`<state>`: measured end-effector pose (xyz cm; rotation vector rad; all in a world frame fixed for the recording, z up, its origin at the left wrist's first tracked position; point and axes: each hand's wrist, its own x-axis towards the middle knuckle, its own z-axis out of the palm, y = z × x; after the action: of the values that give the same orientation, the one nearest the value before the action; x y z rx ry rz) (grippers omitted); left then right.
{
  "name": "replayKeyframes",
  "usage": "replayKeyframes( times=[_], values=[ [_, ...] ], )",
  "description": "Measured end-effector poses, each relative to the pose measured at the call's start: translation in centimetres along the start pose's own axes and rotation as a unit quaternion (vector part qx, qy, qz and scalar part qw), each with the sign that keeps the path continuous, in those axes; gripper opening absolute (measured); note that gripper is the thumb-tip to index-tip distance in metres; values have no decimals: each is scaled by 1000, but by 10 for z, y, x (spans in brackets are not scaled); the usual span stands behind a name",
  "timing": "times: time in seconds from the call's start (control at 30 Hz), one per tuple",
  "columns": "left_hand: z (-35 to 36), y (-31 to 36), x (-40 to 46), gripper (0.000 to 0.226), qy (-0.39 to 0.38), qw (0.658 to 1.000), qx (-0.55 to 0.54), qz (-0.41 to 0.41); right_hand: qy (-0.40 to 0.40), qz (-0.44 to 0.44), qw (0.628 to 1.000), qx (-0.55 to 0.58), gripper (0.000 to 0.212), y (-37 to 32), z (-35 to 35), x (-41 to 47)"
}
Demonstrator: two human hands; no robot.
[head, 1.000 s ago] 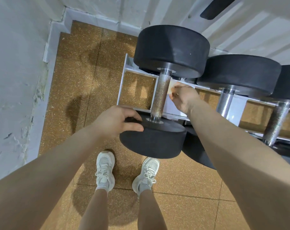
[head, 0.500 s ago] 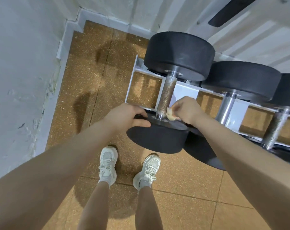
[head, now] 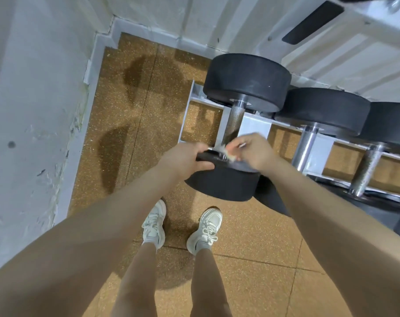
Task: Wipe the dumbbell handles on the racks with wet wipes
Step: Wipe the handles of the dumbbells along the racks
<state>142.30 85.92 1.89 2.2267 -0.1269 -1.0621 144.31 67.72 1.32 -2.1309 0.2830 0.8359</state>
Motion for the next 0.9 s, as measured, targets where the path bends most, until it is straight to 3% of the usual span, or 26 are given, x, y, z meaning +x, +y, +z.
replayKeyframes(
  times=[0.07,0.13,0.27,0.37,0.47,0.53,0.67,0.8,0.9],
  values=[
    [-14,14,-13,66,5,998,-54,45,26,49,982,180,12,-22,-16,-15],
    [-28,31,-24,67,37,990,-116,77,-7,68,952,299,18,-42,-28,-32],
    [-53,58,-48,24,102,972,-203,64,-67,72,918,384,19,-72,-35,-69],
    [-68,70,-71,16,96,969,-218,70,-69,45,922,379,28,-88,-41,-96],
    [-78,78,-92,19,77,944,-319,37,-61,16,966,251,40,-93,-44,-125],
    [-81,81,-104,18,64,928,-368,18,-34,20,976,214,38,-91,-47,-144],
    [-79,94,-131,11,-2,949,-307,70,-16,75,926,369,16,-92,-51,-180],
    [-68,122,-154,13,-55,971,-205,111,27,25,947,320,5,-95,-50,-216],
    [-58,146,-165,14,-84,981,-101,145,92,-5,947,308,14,-82,-55,-246]
  ],
)
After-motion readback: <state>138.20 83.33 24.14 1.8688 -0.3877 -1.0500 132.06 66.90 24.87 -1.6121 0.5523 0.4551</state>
